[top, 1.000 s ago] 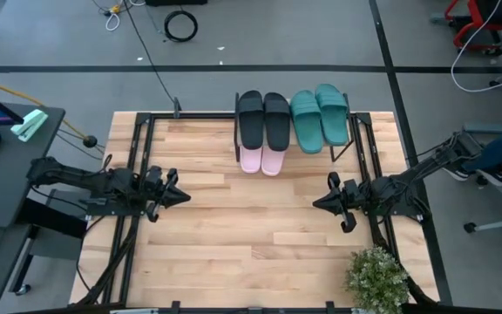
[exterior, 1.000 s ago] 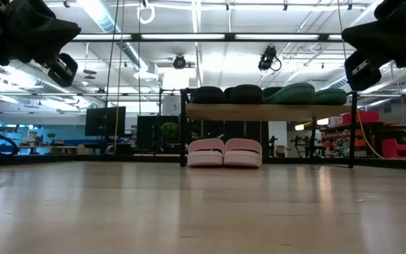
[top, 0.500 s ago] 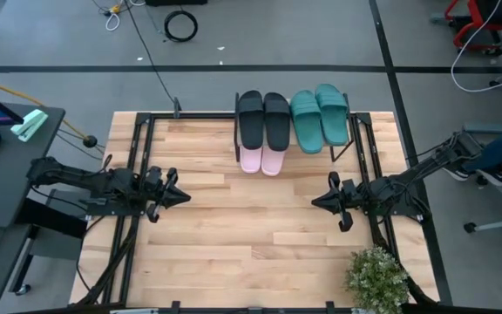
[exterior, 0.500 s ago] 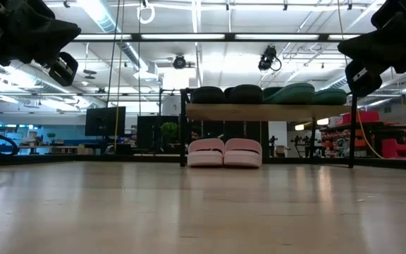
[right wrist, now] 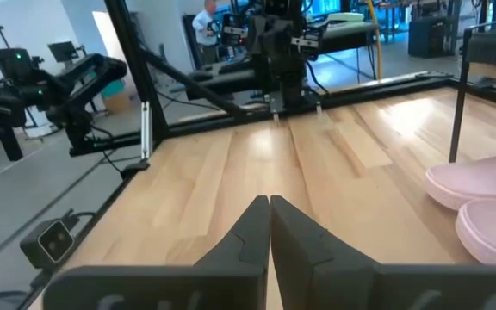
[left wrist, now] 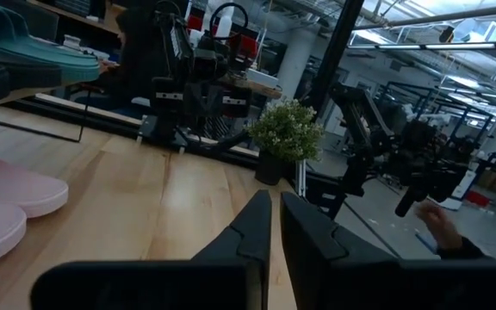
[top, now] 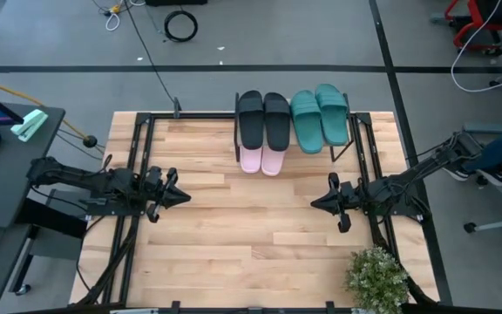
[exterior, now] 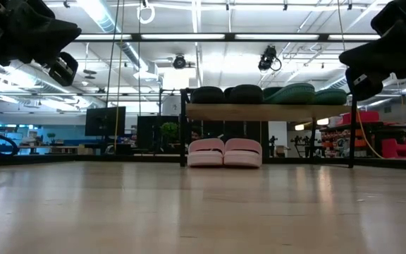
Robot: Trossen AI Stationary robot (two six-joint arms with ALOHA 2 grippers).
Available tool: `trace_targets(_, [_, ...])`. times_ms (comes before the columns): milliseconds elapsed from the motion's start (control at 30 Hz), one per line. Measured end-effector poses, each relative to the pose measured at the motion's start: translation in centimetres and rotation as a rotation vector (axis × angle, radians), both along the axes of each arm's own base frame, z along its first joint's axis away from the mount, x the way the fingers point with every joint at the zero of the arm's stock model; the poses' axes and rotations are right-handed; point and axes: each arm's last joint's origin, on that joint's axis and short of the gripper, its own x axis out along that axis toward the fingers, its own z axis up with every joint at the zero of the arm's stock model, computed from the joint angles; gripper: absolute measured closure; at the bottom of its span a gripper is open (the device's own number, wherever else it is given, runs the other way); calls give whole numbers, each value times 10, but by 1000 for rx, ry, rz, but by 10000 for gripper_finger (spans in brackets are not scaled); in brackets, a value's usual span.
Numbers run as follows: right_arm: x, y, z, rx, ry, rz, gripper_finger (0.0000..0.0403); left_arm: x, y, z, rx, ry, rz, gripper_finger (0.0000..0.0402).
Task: Pick and place slides into the shelf
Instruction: Return to Home Position
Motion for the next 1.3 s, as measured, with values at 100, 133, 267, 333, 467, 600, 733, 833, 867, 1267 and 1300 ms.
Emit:
trace_targets(100, [0,0,0,-1,1,0,384,0,0,0,0,0,0,368])
trace_targets(133, [0,0,0,-1,0,0,384,0,0,0,0,0,0,369])
trace_targets(267, [0,0,0,0,0,0,384,0,0,0,0,0,0,376])
trace_targets(333, [0,0,0,-1,0,0,384,0,0,0,0,0,0,378])
trace_targets(467, [0,0,1,0,-1,0,384,0,0,0,0,0,0,375])
trace_targets(600, [0,0,1,-1,-1,0,384,0,0,0,0,0,0,368])
trace_targets(733, [0,0,1,-1,-1,0,384,0,0,0,0,0,0,366])
trace_targets(833, [0,0,1,-1,-1,0,384,0,0,0,0,0,0,371])
trace_targets(867, [0,0,1,-1,-1,0,384,0,0,0,0,0,0,372])
trace_targets(1267, [0,0,1,-1,-1,0,384,0,0,0,0,-1,0,374])
trace_targets(1300, [0,0,1,-1,-1,0,384,0,0,0,0,-1,0,372])
